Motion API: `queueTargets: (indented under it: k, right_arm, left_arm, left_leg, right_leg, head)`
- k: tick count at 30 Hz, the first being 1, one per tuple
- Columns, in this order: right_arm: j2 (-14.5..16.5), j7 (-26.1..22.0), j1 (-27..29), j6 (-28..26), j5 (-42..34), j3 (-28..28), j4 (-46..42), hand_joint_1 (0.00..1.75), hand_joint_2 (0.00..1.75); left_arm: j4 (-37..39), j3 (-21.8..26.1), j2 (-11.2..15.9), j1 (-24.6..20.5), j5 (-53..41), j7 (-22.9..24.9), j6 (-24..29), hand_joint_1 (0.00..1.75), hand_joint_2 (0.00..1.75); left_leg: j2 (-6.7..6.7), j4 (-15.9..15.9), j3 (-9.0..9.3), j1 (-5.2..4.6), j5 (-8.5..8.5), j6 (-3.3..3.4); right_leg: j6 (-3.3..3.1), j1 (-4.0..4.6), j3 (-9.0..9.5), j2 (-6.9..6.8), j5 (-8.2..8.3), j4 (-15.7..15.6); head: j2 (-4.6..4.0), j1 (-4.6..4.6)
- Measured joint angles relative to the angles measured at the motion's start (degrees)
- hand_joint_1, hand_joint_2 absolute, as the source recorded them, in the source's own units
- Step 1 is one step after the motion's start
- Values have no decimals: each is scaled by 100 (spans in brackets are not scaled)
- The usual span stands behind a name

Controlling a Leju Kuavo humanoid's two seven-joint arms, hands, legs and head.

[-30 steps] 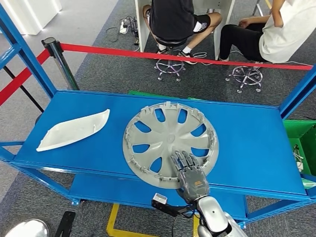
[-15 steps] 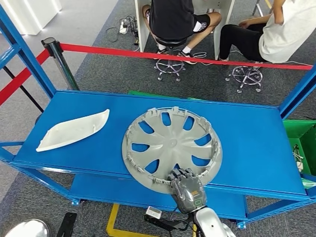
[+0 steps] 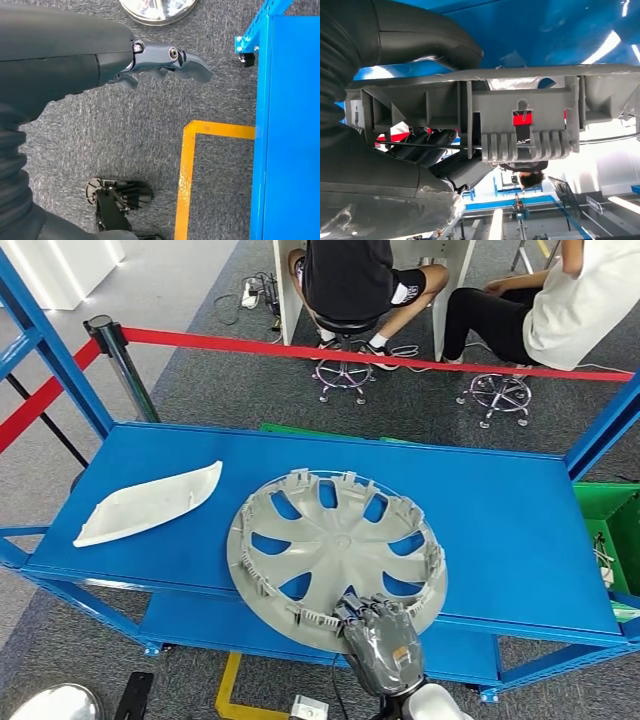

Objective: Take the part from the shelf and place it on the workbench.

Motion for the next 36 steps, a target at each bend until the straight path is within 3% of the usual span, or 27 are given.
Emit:
queueTargets:
  k: [5,13,36]
  right_arm:
    - [-94,-92,70,-337,115,31,-222,175,175]
    - [-257,-345,221,-1822,533,26,-973,175,175]
    - [-296,-503,249,-1868,341,-63,-1234,175,175]
  left_arm:
    - [0,15,-9,4,30,-159,-220,0,175]
    - [0,104,-42,17,40,-440,-313,0,175]
    - [0,166,-68,26,56,-508,-274,0,175]
  left_leg:
    - [0,0,-3,0,0,0]
    - [2,0,-9,0,-2,3]
    - [2,0,-10,0,-2,4]
  right_leg:
    - [0,0,-2,-2,0,0]
    - [0,0,-8,2,0,-2]
    - [2,0,-9,1,1,-3]
  head:
    - [0,-1]
    - [0,0]
    - [0,0]
